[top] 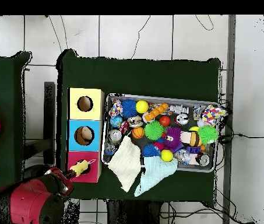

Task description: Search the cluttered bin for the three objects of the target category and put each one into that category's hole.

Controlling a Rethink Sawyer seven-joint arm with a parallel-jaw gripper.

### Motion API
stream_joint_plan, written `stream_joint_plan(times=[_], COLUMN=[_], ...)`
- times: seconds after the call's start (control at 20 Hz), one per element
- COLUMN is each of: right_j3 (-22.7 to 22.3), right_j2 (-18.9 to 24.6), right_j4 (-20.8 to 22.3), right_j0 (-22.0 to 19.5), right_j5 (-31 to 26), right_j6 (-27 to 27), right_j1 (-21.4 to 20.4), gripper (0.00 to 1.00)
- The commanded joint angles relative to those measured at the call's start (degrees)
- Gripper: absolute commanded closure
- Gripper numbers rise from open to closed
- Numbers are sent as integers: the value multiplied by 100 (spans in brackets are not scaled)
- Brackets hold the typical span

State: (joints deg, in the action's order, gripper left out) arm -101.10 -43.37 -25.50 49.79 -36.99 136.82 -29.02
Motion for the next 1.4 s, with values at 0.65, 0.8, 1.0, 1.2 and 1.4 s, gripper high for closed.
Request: stream_joint_plan(times=[0.65, 0.8, 1.0, 1.2, 1.4], right_j3=[102, 75, 72, -2, -54], right_j2=[407, 441, 436, 503, 570], right_j4=[140, 100, 84, 37, -11], right_j0=[4, 20, 43, 2, -15], right_j5=[669, 840, 982, 1170, 1341], right_j6=[1147, 1174, 1166, 1131, 1134], right_j1=[515, 625, 747, 785, 838], gripper=[100, 100, 100, 100, 100])
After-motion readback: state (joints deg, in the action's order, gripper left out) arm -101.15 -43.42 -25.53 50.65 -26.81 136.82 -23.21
